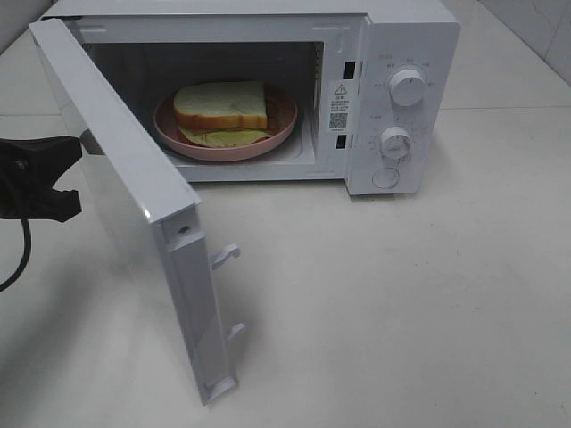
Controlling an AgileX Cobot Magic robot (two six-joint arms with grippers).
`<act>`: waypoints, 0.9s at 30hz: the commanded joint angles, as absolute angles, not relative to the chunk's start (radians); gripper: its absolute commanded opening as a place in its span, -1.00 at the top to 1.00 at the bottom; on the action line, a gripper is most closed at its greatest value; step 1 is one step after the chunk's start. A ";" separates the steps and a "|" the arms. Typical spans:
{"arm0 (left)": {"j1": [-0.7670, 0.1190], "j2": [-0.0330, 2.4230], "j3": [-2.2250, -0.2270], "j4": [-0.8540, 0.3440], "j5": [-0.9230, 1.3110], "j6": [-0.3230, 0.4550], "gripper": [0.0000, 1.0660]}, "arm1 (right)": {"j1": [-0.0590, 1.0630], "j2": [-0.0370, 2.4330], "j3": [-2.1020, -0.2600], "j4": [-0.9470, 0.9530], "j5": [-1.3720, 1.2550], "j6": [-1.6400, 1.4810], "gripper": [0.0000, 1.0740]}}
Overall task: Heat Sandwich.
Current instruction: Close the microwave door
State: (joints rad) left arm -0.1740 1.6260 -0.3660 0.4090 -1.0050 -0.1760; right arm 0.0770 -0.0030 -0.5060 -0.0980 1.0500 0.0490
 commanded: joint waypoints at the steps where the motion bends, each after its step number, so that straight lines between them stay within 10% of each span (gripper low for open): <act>1: -0.211 1.637 -0.388 0.397 -1.015 -0.167 1.00 | 0.069 -0.029 -0.504 -0.100 1.039 0.052 -0.42; 27: -0.553 1.766 -0.724 0.171 -0.798 -0.164 1.00 | 0.069 -0.029 -0.504 -0.100 1.039 0.052 -0.42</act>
State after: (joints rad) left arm -0.5400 1.7590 -0.6940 0.1880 -0.8150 -0.1660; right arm 0.0770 -0.0030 -0.5060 -0.0980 1.0500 0.0490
